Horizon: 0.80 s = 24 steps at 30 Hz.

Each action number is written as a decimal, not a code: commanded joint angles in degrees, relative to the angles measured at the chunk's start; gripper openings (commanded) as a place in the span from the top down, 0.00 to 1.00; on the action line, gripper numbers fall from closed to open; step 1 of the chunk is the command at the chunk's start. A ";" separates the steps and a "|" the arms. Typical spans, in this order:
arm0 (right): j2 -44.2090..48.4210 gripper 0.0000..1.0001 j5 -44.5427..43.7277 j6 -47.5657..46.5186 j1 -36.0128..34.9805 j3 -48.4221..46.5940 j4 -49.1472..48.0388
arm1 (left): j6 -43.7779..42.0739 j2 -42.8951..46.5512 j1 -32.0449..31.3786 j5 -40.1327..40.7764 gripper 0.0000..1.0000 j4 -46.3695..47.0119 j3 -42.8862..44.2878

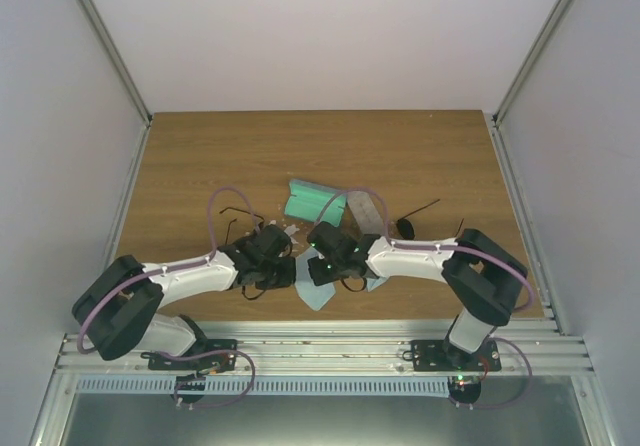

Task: Organize the sunglasses
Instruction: Adjust the glasses cleaning cloth at the center of the board.

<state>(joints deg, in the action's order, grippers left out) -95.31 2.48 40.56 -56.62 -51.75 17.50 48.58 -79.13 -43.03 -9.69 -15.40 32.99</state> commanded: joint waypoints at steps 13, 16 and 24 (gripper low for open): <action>-3.66 0.92 -20.42 8.11 -1.65 -4.54 17.01 | 1.05 2.58 0.31 0.71 1.00 -2.50 -0.77; -2.91 0.92 -26.68 12.26 -1.66 -5.31 23.43 | 0.78 2.62 0.31 0.31 1.00 -2.78 -0.11; 2.08 0.63 -15.42 -1.26 -4.52 -5.14 10.92 | 0.78 2.11 0.31 -0.47 1.00 -1.98 -0.17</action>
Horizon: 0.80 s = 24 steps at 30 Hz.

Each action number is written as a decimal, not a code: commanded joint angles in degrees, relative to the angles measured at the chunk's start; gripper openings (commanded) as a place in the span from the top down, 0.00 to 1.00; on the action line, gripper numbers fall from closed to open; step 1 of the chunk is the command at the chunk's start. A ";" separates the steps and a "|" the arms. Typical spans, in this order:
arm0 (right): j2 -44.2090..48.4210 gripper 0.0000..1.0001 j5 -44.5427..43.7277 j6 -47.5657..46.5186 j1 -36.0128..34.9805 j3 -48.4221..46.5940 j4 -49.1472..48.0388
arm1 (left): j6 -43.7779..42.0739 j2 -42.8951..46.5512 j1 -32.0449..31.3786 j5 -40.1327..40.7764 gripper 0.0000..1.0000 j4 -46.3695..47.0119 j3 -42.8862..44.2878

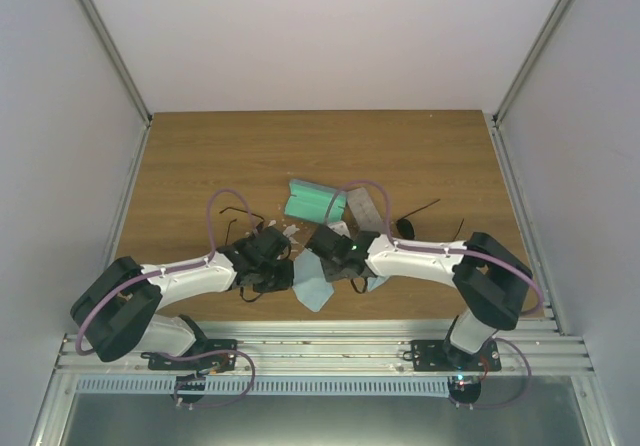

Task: Organize the sunglasses
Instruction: Adjust the glasses cleaning cloth at the center of the board.

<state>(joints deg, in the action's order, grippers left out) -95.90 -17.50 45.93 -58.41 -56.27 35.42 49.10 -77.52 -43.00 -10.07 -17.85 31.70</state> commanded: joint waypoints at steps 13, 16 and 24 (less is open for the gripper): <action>-7.29 0.38 -3.73 -6.01 -9.86 -4.54 -5.70 | 1.55 1.41 0.94 -0.48 1.00 1.88 -0.65; -7.89 0.38 -6.48 -4.70 -10.15 -3.61 -4.35 | 1.70 1.67 1.24 -0.73 1.00 2.20 -0.69; -7.02 0.42 -16.49 2.77 -10.16 -1.86 2.80 | 1.39 1.69 1.85 -1.31 1.00 2.29 -0.79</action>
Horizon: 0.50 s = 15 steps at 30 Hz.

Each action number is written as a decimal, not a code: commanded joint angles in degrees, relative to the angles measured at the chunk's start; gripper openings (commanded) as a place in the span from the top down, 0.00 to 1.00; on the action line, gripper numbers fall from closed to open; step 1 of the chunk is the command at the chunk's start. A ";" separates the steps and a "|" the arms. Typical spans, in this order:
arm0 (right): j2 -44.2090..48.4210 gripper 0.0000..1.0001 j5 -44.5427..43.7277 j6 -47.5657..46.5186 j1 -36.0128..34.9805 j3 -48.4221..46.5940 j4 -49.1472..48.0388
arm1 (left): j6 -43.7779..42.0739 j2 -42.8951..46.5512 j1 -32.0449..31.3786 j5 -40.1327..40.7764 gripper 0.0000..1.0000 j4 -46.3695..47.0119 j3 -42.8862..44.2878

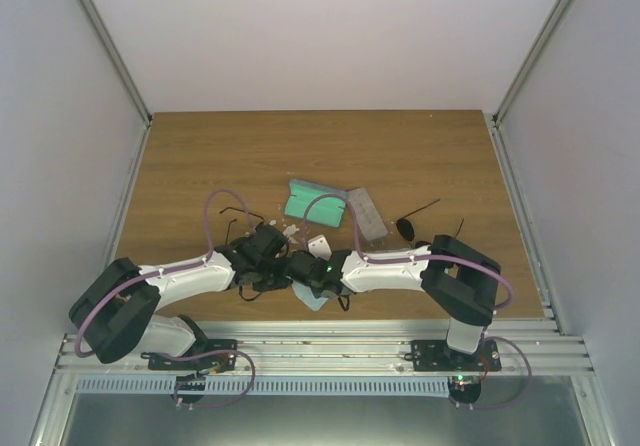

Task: Organize the sunglasses
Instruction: Adjust the glasses cleaning cloth at the center of the board.

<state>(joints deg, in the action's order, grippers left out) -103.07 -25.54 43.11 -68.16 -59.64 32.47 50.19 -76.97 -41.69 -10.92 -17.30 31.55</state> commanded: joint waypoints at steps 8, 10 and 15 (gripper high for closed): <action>1.60 0.45 -13.43 21.11 3.51 1.43 16.87 | -0.16 1.25 0.56 -0.91 1.00 1.74 -0.45; 2.52 0.46 -13.81 23.68 4.77 1.76 18.91 | -0.28 1.36 0.56 -1.18 1.00 1.79 -0.45; 6.50 0.45 -11.78 19.77 5.52 2.10 16.46 | -0.71 1.59 0.56 -2.56 1.00 2.28 -0.29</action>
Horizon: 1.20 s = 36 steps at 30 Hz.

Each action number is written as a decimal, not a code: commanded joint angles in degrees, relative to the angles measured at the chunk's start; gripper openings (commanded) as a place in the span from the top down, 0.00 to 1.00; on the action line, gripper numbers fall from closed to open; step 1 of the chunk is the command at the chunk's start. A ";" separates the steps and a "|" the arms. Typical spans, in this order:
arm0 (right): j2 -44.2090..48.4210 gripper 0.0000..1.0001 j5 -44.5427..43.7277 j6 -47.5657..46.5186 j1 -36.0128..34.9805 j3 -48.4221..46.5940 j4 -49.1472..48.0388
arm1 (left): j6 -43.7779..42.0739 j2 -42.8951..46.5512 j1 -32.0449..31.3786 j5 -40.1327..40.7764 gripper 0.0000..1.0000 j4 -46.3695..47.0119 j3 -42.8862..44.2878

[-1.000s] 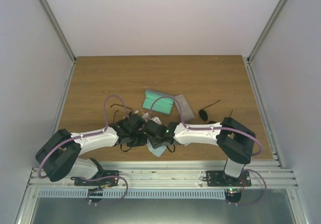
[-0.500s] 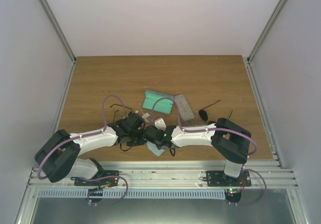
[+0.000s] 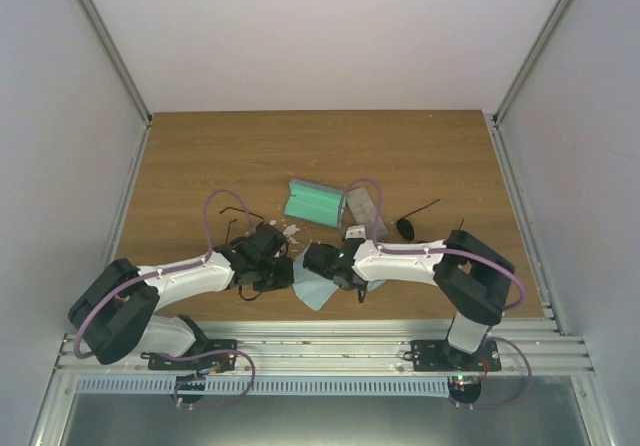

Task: Organize the sunglasses
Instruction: Adjust the glasses cleaning cloth at the center of the board.

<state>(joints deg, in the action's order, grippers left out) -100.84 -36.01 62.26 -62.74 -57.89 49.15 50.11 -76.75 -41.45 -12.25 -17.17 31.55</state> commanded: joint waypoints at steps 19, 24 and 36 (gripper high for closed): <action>5.69 0.85 41.27 -24.56 -1.77 7.56 -30.49 | 0.61 11.61 2.73 4.57 0.72 -5.53 0.50; 6.90 0.85 41.42 -22.76 -1.96 10.76 -27.97 | -0.65 10.61 3.67 1.89 0.72 -3.15 -0.04; 15.45 0.79 23.94 -11.55 0.77 12.24 -8.12 | -7.90 5.27 4.10 -7.79 0.61 1.76 2.02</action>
<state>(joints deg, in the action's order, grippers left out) -89.12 -4.19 47.13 -63.02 -45.74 30.26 46.54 -69.23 -37.65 -14.70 -19.92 31.68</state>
